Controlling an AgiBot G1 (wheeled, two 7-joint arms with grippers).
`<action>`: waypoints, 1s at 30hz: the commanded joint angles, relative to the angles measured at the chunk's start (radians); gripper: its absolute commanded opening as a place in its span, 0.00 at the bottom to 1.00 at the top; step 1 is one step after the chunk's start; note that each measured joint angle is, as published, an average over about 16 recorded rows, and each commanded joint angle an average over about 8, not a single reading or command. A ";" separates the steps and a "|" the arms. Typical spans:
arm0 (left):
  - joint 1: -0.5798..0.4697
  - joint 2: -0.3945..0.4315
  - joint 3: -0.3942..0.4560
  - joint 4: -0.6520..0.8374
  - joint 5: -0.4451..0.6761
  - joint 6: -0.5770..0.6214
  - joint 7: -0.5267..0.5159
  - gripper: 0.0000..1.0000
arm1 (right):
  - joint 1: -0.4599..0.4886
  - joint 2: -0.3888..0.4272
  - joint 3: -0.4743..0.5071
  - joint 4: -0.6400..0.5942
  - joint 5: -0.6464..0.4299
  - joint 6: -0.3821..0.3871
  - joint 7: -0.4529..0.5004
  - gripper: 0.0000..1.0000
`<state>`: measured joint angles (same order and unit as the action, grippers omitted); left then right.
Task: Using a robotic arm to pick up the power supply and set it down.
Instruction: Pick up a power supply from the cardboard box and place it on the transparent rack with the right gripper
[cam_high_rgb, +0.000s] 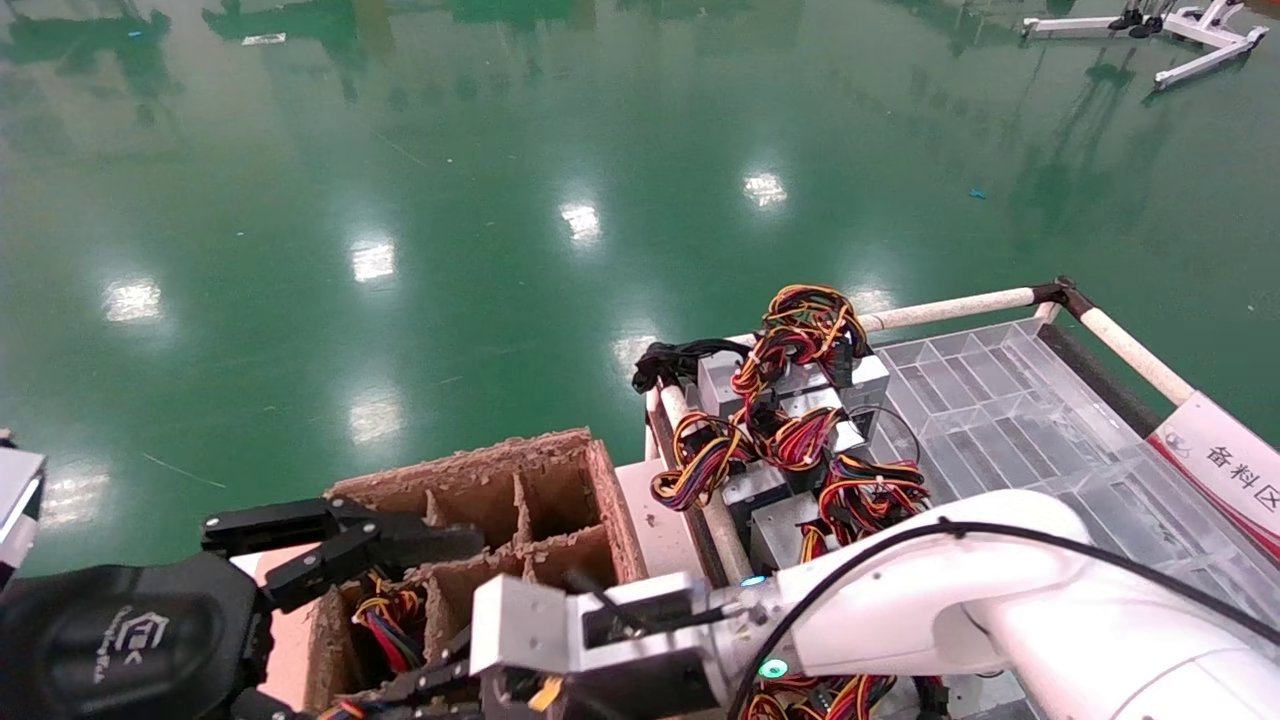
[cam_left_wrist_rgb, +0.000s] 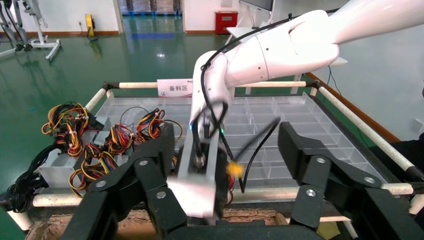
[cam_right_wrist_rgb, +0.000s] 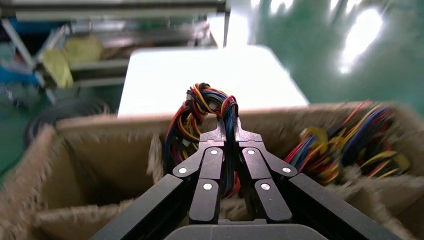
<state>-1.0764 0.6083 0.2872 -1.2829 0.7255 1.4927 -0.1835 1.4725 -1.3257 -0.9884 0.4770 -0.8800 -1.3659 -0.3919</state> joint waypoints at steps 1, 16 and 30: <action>0.000 0.000 0.000 0.000 0.000 0.000 0.000 1.00 | 0.002 0.007 0.011 -0.016 0.025 -0.022 -0.009 0.00; 0.000 0.000 0.001 0.000 -0.001 0.000 0.001 1.00 | -0.007 0.088 0.098 -0.037 0.157 -0.128 -0.059 0.00; 0.000 -0.001 0.002 0.000 -0.001 -0.001 0.001 1.00 | -0.003 0.161 0.170 0.003 0.265 -0.169 -0.058 0.00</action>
<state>-1.0768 0.6075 0.2893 -1.2829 0.7241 1.4918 -0.1825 1.4752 -1.1633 -0.8204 0.4797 -0.6201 -1.5327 -0.4495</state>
